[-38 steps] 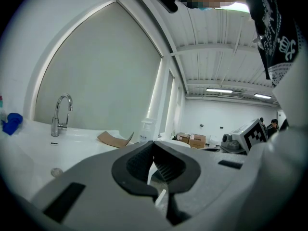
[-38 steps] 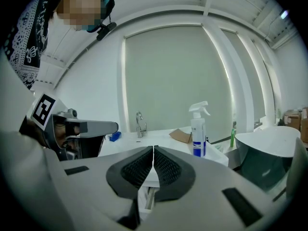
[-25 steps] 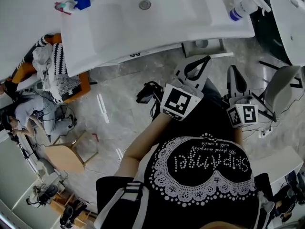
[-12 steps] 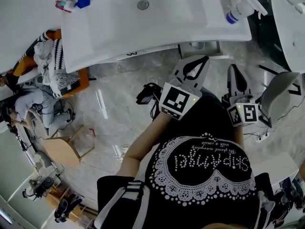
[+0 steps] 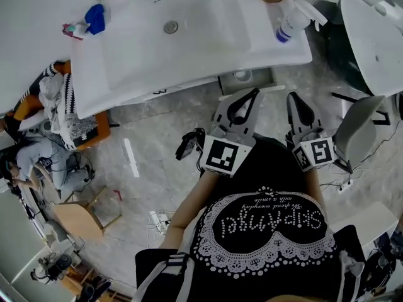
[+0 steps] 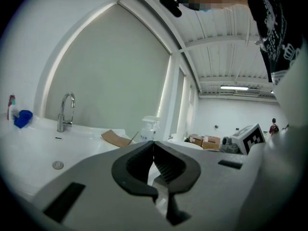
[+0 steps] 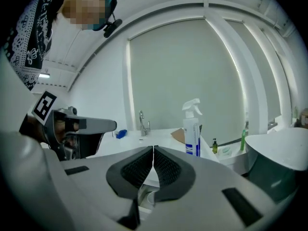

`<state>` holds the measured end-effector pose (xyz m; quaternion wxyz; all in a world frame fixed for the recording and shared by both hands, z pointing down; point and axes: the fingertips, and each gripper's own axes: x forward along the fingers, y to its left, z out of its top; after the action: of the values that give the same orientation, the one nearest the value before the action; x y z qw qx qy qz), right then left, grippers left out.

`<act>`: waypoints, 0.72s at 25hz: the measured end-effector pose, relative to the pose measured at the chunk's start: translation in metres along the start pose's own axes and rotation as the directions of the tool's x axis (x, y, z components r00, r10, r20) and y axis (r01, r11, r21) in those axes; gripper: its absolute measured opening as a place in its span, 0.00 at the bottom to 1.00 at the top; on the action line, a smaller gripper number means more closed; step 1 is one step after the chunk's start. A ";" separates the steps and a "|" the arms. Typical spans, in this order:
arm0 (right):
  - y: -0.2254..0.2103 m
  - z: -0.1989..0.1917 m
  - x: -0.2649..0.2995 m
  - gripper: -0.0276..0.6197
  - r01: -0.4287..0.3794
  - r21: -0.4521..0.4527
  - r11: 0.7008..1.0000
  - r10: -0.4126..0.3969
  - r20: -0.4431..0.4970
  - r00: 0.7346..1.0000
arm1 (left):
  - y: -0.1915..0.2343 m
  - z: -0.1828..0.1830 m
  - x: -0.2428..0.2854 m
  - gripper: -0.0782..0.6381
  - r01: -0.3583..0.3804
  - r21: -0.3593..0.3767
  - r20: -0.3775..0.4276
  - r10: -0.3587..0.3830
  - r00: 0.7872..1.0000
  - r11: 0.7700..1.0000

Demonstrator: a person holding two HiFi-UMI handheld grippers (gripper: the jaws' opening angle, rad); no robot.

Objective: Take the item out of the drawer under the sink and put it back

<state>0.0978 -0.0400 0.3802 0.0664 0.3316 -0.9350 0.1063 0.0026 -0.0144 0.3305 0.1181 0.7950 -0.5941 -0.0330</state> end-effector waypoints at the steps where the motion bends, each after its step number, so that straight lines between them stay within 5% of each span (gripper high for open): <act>1: 0.001 0.000 0.003 0.07 -0.016 -0.021 1.000 0.015 -0.008 1.000 | 0.005 0.007 -0.004 0.12 -0.038 -0.028 0.025 0.039 0.999 0.999; 5: 0.007 -0.008 0.013 0.07 -0.108 -0.177 0.978 0.093 -0.090 0.992 | 0.024 0.025 -0.022 0.12 -0.100 -0.038 0.056 0.102 0.993 0.994; 11: 0.010 -0.052 0.045 0.07 -0.246 -0.427 0.870 0.124 -0.292 0.948 | 0.038 0.023 -0.041 0.12 -0.147 -0.040 0.039 0.148 0.988 0.988; 18: 0.015 -0.134 0.094 0.08 -0.489 -0.547 0.679 0.135 -0.561 0.817 | 0.047 0.028 -0.050 0.12 -0.194 -0.028 0.030 0.195 0.980 0.981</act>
<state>0.0235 -0.0531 0.5254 0.3889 0.0775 -0.9059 -0.1487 -0.0612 0.0166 0.3097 0.1212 0.7309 -0.6704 -0.0416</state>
